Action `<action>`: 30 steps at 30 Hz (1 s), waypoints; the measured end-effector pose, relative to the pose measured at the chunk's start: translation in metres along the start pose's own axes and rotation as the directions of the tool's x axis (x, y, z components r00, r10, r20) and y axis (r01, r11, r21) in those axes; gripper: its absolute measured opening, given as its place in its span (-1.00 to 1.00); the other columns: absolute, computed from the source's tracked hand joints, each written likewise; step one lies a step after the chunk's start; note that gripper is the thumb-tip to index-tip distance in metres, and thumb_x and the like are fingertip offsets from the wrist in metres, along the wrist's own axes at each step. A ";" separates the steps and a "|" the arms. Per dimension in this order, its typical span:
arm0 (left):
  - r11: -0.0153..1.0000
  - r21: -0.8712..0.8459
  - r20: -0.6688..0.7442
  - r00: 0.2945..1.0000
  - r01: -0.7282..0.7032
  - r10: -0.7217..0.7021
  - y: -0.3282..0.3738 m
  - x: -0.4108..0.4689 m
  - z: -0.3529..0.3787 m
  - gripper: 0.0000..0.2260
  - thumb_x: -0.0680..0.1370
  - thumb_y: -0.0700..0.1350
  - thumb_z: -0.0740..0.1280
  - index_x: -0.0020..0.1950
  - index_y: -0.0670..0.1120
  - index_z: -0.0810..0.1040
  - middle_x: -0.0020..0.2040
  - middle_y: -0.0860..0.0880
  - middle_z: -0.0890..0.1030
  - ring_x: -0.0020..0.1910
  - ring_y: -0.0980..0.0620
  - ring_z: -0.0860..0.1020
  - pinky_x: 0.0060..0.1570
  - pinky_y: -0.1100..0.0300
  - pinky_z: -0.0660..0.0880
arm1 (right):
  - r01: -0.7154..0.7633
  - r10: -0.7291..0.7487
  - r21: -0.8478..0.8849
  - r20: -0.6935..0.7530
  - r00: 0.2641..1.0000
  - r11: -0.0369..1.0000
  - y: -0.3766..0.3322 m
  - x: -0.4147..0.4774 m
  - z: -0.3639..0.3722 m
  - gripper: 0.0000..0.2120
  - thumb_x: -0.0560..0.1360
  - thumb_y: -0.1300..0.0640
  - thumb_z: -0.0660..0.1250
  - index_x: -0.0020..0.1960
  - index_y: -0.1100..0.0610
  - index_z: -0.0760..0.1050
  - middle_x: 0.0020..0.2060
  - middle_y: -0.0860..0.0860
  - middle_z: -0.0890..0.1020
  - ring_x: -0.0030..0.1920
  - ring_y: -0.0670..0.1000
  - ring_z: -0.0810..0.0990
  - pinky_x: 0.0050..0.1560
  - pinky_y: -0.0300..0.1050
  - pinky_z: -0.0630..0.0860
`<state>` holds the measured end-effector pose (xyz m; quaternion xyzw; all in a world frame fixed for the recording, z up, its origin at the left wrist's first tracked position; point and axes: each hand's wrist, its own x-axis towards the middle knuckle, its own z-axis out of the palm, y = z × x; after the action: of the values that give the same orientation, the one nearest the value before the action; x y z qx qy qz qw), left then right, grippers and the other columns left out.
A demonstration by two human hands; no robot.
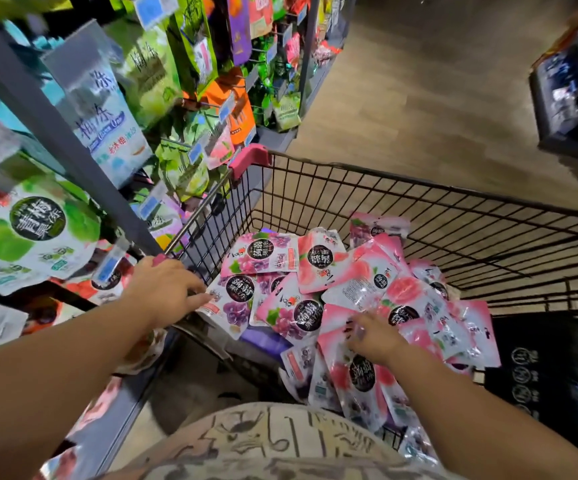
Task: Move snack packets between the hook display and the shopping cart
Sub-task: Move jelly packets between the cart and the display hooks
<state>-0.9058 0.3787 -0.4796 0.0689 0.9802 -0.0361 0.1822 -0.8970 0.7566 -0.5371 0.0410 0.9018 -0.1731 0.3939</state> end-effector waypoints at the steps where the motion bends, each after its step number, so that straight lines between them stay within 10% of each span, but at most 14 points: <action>1: 1.000 -0.002 -0.002 1.000 0.002 -0.002 0.001 0.001 0.000 -0.67 0.52 0.37 0.07 0.04 0.30 0.56 -0.01 0.20 0.53 0.15 0.15 0.41 0.00 0.05 0.19 | 0.024 -0.024 -0.051 0.008 1.000 0.998 0.002 0.001 -0.001 -0.41 0.52 -0.01 0.37 0.50 -0.01 0.28 0.52 0.06 0.16 0.44 0.16 0.30 0.43 0.03 0.27; 10: 0.999 0.002 -0.028 0.999 0.039 -0.039 0.015 -0.002 0.003 -0.66 0.51 0.38 0.06 0.05 0.33 0.56 -0.03 0.25 0.55 0.14 0.18 0.42 -0.03 0.08 0.21 | 0.213 -0.229 -0.421 0.013 0.973 0.881 -0.001 0.010 -0.010 -0.26 0.36 -0.19 0.47 0.46 -0.22 0.26 0.41 0.02 0.26 0.42 0.10 0.23 0.49 0.06 0.17; 16: 0.997 -0.040 0.005 0.998 0.063 -0.062 0.022 -0.004 0.005 -0.65 0.52 0.37 0.06 0.06 0.29 0.55 -0.02 0.24 0.54 0.15 0.17 0.42 0.11 0.01 0.22 | 0.245 -0.291 -0.521 -0.007 0.957 0.818 -0.003 0.018 -0.013 -0.55 0.50 -0.12 0.28 0.36 -0.09 0.36 0.34 0.06 0.35 0.39 0.10 0.27 0.47 0.07 0.19; 30: 0.993 -0.084 -0.032 0.996 0.077 -0.080 0.027 0.007 0.007 -0.64 0.50 0.40 0.06 0.02 0.30 0.56 -0.02 0.21 0.56 0.13 0.17 0.42 0.00 0.05 0.21 | 0.336 -0.363 -0.308 -0.034 0.931 0.890 -0.011 0.027 -0.048 -0.93 0.51 -0.07 0.36 -0.03 -0.11 0.54 -0.19 -0.16 0.43 0.00 -0.03 0.42 0.13 -0.14 0.35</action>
<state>-0.9055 0.4058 -0.4894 0.0232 0.9859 -0.0018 0.1659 -0.9515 0.7613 -0.5233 -0.1738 0.9270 -0.1018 0.3164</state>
